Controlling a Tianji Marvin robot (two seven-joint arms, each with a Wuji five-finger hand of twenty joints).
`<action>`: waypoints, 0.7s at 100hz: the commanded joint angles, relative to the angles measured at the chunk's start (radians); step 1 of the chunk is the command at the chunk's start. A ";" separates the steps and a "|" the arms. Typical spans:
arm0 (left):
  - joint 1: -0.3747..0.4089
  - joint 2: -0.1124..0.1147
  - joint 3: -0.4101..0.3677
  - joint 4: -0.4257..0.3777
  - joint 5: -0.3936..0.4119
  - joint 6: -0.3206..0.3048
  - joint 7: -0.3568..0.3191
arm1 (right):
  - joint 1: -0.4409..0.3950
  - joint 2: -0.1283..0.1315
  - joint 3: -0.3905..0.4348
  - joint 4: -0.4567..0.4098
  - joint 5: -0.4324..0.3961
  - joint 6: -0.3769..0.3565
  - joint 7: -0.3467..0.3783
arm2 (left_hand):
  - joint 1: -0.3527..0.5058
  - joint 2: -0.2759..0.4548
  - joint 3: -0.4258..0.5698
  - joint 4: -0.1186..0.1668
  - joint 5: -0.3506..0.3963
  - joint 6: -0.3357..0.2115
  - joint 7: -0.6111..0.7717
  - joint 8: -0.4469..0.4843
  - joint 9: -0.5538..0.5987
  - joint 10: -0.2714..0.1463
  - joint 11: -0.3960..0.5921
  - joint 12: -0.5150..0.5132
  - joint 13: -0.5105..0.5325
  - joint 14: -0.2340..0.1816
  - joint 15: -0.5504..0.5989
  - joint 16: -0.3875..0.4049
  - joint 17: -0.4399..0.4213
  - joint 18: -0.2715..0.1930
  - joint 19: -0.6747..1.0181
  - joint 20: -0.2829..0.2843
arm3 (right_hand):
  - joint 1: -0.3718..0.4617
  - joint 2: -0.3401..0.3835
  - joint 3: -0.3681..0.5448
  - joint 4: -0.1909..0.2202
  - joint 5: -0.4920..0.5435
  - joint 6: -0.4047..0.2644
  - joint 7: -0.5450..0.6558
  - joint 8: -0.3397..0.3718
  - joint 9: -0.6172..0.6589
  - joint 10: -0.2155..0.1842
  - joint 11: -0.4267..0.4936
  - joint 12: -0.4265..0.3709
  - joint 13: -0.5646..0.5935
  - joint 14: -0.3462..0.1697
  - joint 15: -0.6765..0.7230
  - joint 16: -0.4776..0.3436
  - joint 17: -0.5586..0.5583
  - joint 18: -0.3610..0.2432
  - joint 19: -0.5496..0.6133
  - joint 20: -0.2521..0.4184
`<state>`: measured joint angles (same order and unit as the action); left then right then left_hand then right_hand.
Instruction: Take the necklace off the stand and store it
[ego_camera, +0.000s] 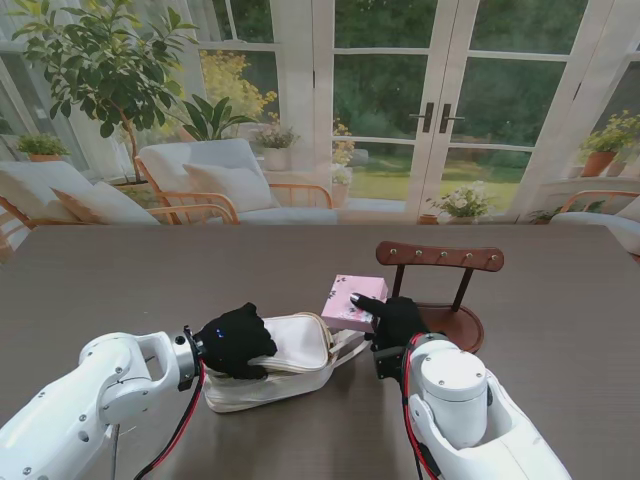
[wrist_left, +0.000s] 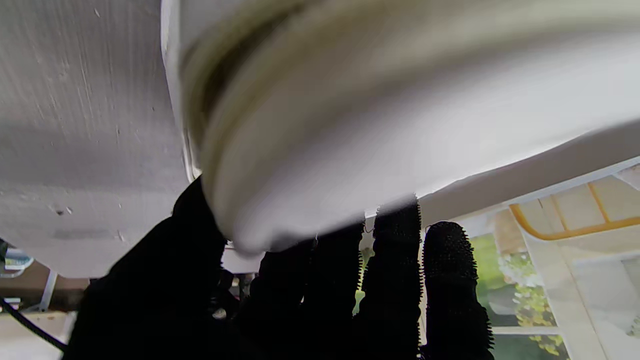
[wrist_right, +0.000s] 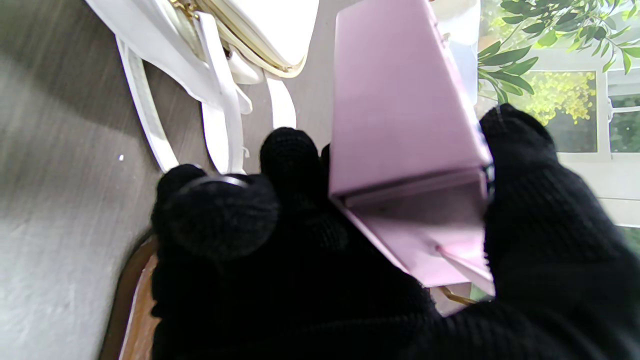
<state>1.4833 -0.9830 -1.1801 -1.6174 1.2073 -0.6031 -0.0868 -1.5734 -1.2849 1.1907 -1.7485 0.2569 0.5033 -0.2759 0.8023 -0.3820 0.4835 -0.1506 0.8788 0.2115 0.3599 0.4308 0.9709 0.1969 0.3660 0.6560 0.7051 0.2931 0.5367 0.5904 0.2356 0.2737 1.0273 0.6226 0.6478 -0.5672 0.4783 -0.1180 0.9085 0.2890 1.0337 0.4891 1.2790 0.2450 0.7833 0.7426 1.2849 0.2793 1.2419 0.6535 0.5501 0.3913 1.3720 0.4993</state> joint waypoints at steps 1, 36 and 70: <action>-0.001 -0.013 -0.009 0.011 -0.032 0.005 -0.005 | -0.006 -0.002 -0.001 -0.010 0.001 -0.002 0.017 | 0.098 0.094 -0.027 0.006 0.089 -0.079 0.157 0.061 0.025 -0.023 0.033 0.036 0.032 0.013 0.044 0.029 0.008 0.032 0.060 -0.005 | 0.206 0.115 -0.017 0.038 0.068 -0.127 0.085 0.058 0.058 -0.043 0.056 0.019 0.017 -0.053 0.009 0.012 0.287 0.009 0.046 0.016; -0.020 -0.027 -0.039 0.034 -0.120 0.031 -0.006 | -0.010 -0.001 0.002 -0.030 -0.004 -0.006 0.015 | 0.149 0.162 -0.097 0.021 0.120 -0.084 0.264 0.122 0.061 -0.023 0.134 0.147 0.064 0.034 0.175 0.108 0.026 0.042 0.144 0.032 | 0.207 0.116 -0.017 0.038 0.068 -0.127 0.085 0.058 0.058 -0.043 0.056 0.019 0.018 -0.057 0.010 0.012 0.287 0.009 0.046 0.016; -0.076 -0.028 -0.040 0.085 -0.163 0.013 -0.021 | -0.021 0.004 0.008 -0.058 -0.004 -0.014 0.022 | 0.439 0.312 -0.493 0.085 -0.051 -0.020 0.561 0.236 -0.010 0.007 0.354 0.404 0.039 0.060 0.390 0.261 0.041 0.070 0.206 0.097 | 0.209 0.114 -0.018 0.037 0.067 -0.125 0.084 0.058 0.057 -0.042 0.056 0.019 0.018 -0.055 0.011 0.013 0.288 0.009 0.046 0.016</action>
<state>1.4196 -1.0087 -1.2135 -1.5378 1.0524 -0.5898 -0.0767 -1.5848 -1.2798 1.1981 -1.7863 0.2523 0.4978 -0.2711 1.0963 -0.1541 -0.0053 -0.1073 0.8440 0.2092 0.8255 0.6485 0.9971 0.1963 0.6953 1.0356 0.7546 0.3251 0.8867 0.8287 0.2720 0.3057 1.1920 0.7007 0.6481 -0.5672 0.4783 -0.1180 0.9085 0.2892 1.0336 0.4891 1.2790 0.2451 0.7833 0.7426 1.2849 0.2793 1.2419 0.6535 0.5501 0.3913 1.3720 0.4993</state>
